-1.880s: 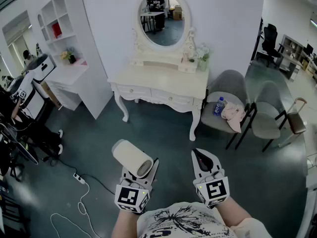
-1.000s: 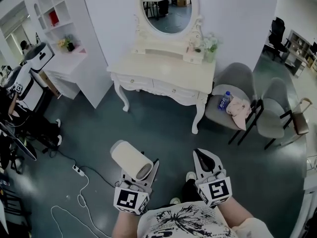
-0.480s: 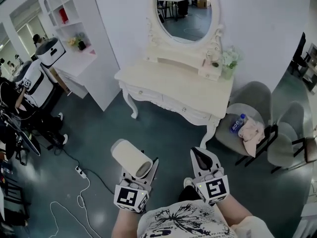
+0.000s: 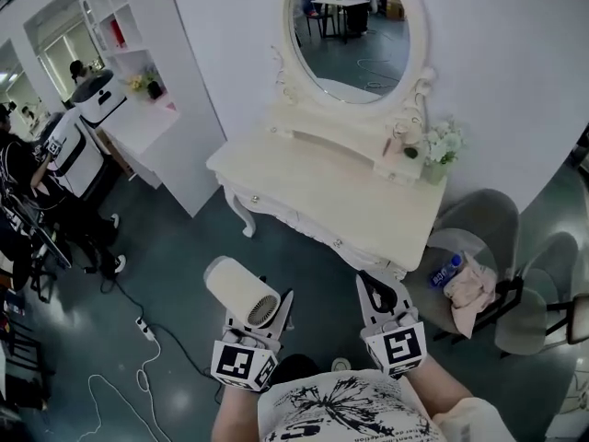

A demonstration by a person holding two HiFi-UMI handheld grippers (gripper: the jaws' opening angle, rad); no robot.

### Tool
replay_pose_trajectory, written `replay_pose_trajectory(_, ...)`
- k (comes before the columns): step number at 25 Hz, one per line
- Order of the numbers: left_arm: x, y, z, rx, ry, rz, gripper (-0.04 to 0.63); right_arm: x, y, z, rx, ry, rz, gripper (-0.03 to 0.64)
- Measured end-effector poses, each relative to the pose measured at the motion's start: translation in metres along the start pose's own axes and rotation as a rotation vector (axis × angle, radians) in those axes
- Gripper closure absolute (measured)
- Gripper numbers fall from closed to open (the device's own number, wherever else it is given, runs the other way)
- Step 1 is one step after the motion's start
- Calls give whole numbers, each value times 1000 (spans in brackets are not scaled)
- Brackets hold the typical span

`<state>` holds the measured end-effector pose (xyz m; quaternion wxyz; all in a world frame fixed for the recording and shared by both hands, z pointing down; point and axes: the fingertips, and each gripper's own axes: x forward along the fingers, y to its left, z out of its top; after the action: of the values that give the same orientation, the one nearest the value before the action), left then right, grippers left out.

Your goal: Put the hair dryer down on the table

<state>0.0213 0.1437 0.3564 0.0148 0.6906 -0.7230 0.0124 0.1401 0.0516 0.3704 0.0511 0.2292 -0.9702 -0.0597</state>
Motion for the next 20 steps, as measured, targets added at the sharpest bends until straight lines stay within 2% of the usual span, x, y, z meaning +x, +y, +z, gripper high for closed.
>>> replay_pose_trajectory(6,56,18,-2,7,5,-27,364,38,-35,-9,7,6,-23,600)
replay_pose_trajectory(10,99,47,-7,11,3,-66,364,77,-53,-19,19,16,-60,600)
replay_pose_trajectory(14,149,85,-7,36,0,-139,364,131,-72,-21,9,20,-126,600)
replay_pose_trajectory(20,232,157,9,29,8,-280,364,216,-105,-6,-4,37,-268,600)
